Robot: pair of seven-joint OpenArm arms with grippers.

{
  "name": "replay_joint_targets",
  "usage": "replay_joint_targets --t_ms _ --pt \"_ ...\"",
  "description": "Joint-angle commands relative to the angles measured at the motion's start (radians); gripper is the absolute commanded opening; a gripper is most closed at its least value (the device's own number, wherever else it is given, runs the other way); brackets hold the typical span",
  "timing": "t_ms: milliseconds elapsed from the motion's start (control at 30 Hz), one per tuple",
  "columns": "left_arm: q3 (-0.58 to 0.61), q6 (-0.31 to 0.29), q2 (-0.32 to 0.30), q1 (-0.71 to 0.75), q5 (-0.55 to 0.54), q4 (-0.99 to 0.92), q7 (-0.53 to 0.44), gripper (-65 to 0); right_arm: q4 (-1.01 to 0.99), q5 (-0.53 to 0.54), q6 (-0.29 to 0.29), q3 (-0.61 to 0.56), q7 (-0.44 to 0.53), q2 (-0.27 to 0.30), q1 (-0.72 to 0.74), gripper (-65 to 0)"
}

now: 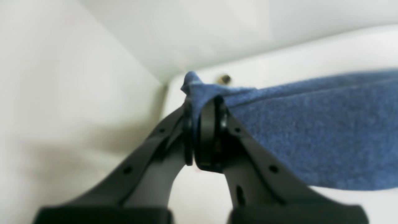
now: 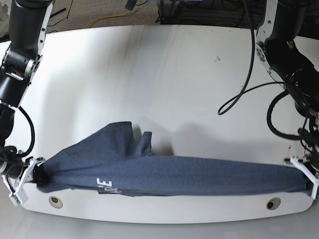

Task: Fold the T-shirt properly
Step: 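Lift the shirt by the shoulders and lay it flat again, then release the shoulders and move both grippers toward the hem corners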

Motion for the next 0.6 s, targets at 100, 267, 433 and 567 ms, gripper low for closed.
replay_joint_targets --t_ms 100,267,433,567 --pt "-0.057 -0.049 0.055 0.19 0.022 0.037 -0.012 -65.0 0.061 0.088 -0.002 0.09 0.02 0.024 -0.207 -65.0" --pt "-0.117 -0.077 0.089 0.376 0.022 0.043 -0.015 -65.0 0.061 0.122 -0.002 0.158 0.022 0.021 -0.376 -65.0" --pt "-0.155 -0.117 0.11 0.521 0.022 0.043 -0.017 -65.0 0.061 0.127 -0.002 0.207 0.022 -0.008 -0.511 -65.0" --pt "-0.18 -0.118 0.11 0.619 0.022 0.042 -0.017 -65.0 0.061 0.127 -0.002 0.234 0.023 -0.014 -0.612 -65.0"
